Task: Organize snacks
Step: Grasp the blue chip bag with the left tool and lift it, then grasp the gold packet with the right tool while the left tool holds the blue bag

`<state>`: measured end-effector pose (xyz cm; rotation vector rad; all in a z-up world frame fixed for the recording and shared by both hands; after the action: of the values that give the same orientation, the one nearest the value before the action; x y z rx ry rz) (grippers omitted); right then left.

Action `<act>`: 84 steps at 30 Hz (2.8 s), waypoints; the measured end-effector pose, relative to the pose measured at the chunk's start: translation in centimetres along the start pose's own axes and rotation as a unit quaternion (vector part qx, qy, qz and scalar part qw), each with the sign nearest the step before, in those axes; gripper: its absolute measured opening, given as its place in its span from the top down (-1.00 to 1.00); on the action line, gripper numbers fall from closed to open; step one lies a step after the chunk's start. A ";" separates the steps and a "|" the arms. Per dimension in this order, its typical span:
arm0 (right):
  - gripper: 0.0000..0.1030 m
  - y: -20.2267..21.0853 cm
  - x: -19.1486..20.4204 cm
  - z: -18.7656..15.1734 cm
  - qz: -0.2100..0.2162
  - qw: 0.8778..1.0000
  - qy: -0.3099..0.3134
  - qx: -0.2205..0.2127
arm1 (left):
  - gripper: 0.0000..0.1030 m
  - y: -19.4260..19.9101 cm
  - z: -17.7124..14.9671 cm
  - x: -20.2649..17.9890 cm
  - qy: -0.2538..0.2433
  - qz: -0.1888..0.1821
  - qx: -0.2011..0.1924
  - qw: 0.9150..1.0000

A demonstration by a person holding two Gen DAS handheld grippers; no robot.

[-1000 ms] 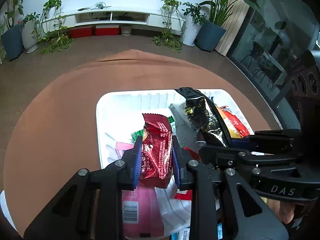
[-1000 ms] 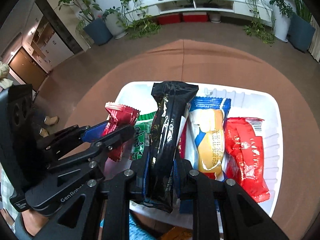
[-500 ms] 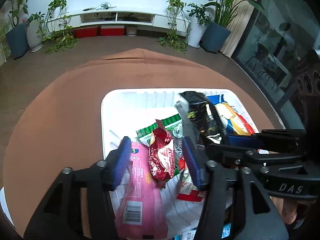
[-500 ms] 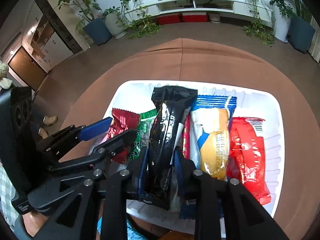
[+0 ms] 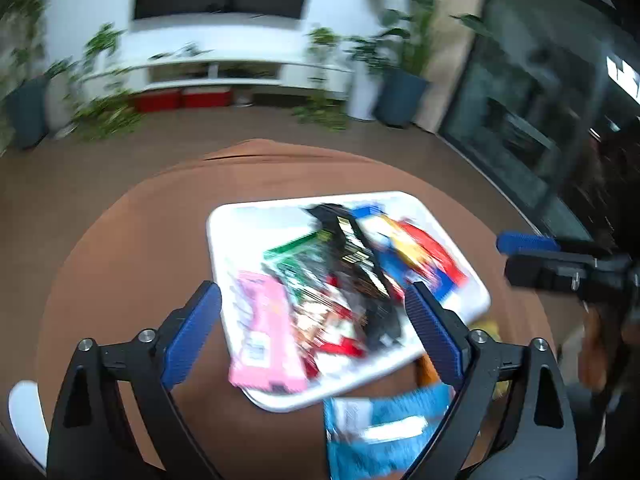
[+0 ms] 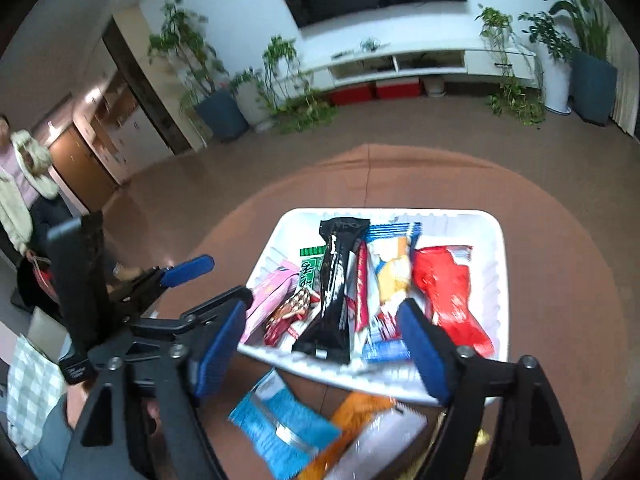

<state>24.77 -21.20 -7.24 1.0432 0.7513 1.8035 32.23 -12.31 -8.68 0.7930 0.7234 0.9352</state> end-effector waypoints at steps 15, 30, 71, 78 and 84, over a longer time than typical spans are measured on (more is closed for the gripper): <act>-0.76 2.4 -4.5 -12.0 0.049 0.994 -0.096 0.001 | -0.95 -1.5 -10.7 -10.7 -0.348 0.036 0.096 0.932; -0.76 1.4 -4.3 -13.7 0.082 0.991 -0.108 0.022 | -0.95 -7.3 -12.3 -11.2 -0.472 0.034 0.199 0.858; -0.46 -2.9 -8.2 -11.9 -0.075 0.986 -0.123 0.087 | 0.07 -1.1 -15.7 -1.2 -0.107 -0.071 0.177 0.976; -0.19 -4.7 -8.2 -11.5 -0.140 0.980 -0.090 0.107 | 0.07 1.9 -14.7 -0.6 -0.012 -0.088 0.118 0.989; 0.07 -4.8 -8.3 -12.0 -0.189 0.974 -0.066 0.107 | 0.07 1.3 -14.5 -2.0 0.021 -0.090 0.105 0.990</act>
<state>18.05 -27.50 -19.51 1.0635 1.0028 1.3376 19.06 -9.78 -14.64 0.8785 0.9254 0.7216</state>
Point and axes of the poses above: each gripper's, at about its wrist camera, not at the fingertips, and y roughly against the way its jaws point, x to its left, z to its top, the point moved 8 cm from there along -y, roughly the way its jaws point, and after that the axes turned 15 degrees about x, right-handed, at the moved point
